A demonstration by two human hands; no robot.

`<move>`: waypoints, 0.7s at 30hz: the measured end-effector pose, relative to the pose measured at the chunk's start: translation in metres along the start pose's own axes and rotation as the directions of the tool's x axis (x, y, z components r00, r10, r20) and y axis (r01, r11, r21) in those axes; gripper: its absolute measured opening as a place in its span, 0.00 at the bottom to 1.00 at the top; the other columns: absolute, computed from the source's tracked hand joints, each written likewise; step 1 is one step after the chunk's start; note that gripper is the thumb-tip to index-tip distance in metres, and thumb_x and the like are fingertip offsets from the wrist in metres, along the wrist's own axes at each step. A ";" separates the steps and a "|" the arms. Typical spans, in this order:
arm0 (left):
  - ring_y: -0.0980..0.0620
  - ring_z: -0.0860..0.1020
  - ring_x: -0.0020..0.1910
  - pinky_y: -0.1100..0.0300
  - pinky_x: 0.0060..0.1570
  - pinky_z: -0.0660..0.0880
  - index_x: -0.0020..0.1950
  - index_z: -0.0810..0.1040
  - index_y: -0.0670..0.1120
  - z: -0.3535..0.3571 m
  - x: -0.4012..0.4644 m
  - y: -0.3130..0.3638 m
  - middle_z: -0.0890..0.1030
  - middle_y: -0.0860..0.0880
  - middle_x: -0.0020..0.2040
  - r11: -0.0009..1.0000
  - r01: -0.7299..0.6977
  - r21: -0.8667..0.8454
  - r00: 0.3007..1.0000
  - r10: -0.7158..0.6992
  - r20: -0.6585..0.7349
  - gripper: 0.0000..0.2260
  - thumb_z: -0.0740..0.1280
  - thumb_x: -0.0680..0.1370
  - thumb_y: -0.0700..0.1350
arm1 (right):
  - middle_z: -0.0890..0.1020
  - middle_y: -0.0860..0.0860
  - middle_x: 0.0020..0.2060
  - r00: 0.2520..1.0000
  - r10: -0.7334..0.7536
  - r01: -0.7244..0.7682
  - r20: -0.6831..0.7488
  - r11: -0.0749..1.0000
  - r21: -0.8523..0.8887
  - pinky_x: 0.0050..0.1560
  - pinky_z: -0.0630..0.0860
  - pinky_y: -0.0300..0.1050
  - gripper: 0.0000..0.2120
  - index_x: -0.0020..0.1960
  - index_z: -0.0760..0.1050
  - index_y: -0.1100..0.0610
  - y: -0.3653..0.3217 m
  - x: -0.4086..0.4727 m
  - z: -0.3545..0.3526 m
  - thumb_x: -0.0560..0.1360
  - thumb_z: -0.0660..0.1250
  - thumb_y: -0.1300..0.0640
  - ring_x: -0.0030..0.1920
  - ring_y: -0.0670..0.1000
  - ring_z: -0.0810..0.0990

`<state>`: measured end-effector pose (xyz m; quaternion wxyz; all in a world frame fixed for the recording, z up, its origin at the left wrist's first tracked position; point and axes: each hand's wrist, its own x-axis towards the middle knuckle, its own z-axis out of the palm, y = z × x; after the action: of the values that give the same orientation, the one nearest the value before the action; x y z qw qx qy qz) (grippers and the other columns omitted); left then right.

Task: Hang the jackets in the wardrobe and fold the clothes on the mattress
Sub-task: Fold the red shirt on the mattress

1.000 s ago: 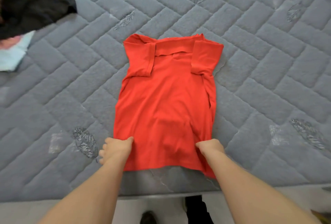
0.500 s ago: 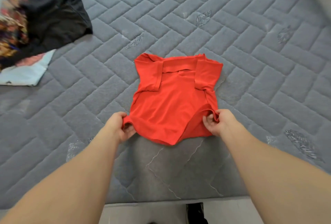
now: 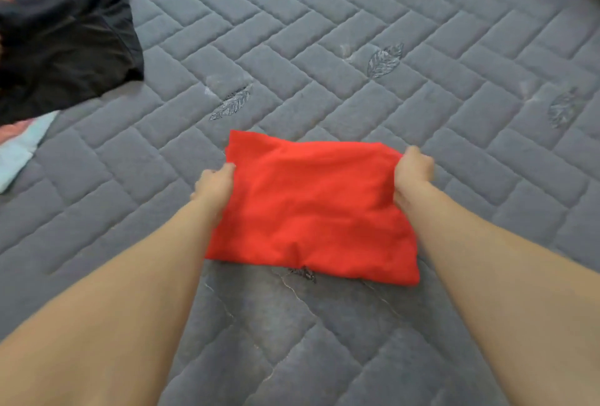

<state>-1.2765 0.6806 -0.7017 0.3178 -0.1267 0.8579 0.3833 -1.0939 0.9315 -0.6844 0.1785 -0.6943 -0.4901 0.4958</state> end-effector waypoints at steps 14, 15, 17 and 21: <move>0.54 0.80 0.29 0.68 0.24 0.71 0.58 0.79 0.40 0.006 -0.006 -0.081 0.84 0.45 0.41 0.923 0.244 -0.298 0.885 -0.086 0.458 0.12 0.70 0.76 0.39 | 0.74 0.56 0.68 0.623 -0.104 0.782 0.775 0.116 -0.613 0.69 0.62 0.58 0.33 0.68 0.69 0.53 -0.021 -0.035 0.194 0.69 0.67 0.38 0.68 0.58 0.72; 0.53 0.80 0.31 0.66 0.27 0.73 0.59 0.79 0.40 0.002 -0.006 -0.084 0.84 0.44 0.43 0.903 0.276 -0.328 0.865 -0.085 0.494 0.12 0.70 0.75 0.39 | 0.77 0.58 0.64 0.633 -0.090 0.774 0.769 0.088 -0.627 0.65 0.67 0.56 0.25 0.60 0.74 0.54 -0.022 -0.042 0.204 0.68 0.68 0.42 0.63 0.58 0.76; 0.53 0.81 0.32 0.66 0.30 0.75 0.57 0.80 0.42 -0.016 -0.005 -0.092 0.85 0.43 0.45 0.877 0.313 -0.364 0.842 -0.079 0.533 0.11 0.70 0.75 0.37 | 0.81 0.60 0.54 0.636 -0.080 0.771 0.768 0.116 -0.626 0.56 0.75 0.51 0.11 0.44 0.74 0.56 -0.014 -0.061 0.223 0.68 0.67 0.49 0.55 0.60 0.80; 0.51 0.79 0.32 0.67 0.29 0.68 0.52 0.82 0.45 -0.103 0.011 -0.099 0.85 0.42 0.44 0.870 0.296 -0.395 0.874 -0.079 0.480 0.11 0.75 0.70 0.43 | 0.79 0.59 0.41 0.580 -0.093 0.773 0.809 0.379 -0.510 0.42 0.67 0.44 0.08 0.34 0.68 0.56 -0.006 -0.128 0.268 0.72 0.59 0.57 0.46 0.56 0.79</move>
<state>-1.2851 0.5376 -0.7137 0.5048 -0.1908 0.6297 0.5587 -1.3317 0.7607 -0.7331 -0.2286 -0.2879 -0.8680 0.3339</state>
